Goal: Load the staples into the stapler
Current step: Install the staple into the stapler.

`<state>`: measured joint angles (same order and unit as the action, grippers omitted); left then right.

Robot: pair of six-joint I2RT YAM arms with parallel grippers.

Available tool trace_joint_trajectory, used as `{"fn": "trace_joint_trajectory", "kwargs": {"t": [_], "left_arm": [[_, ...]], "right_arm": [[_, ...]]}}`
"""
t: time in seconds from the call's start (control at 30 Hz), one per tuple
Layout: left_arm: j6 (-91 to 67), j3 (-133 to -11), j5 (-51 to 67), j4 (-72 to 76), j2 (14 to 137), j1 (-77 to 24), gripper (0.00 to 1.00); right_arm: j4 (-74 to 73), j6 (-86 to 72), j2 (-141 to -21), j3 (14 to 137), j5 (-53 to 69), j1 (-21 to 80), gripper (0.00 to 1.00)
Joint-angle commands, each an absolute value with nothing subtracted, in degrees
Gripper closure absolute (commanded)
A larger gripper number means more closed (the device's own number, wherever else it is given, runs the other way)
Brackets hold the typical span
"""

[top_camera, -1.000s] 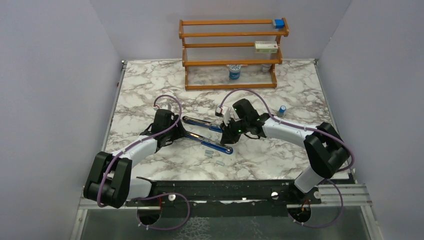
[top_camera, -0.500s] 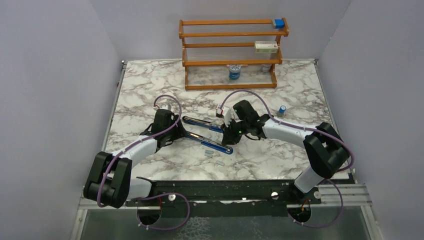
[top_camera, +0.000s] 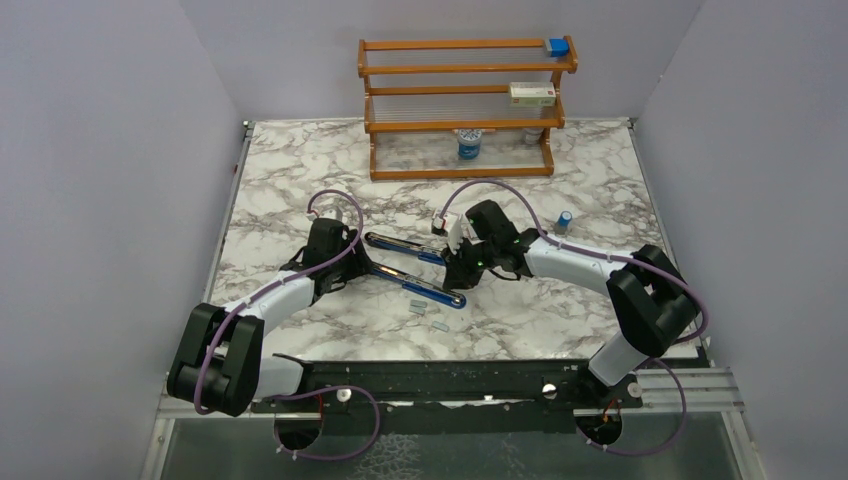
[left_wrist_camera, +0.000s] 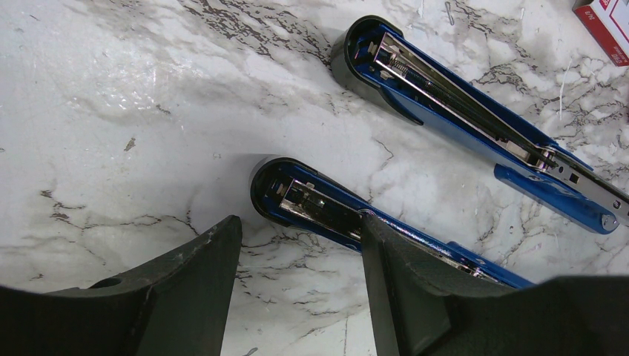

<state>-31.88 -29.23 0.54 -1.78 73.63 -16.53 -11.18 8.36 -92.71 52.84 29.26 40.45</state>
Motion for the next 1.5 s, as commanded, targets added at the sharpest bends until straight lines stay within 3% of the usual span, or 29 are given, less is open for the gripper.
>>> {"fn": "trace_joint_trajectory", "kwargs": {"t": [0.0,1.47], "left_arm": [[-30.6,-29.3,-1.5,-4.1,74.8,-16.7,0.38],[-30.5,-29.4,-1.4,-3.8,75.2,-16.7,0.38]], "right_arm": [[-10.1,7.9,-92.8,52.5,30.3,40.8,0.86],[-11.1,8.3,-94.2,52.9,28.5,41.7,0.86]]}}
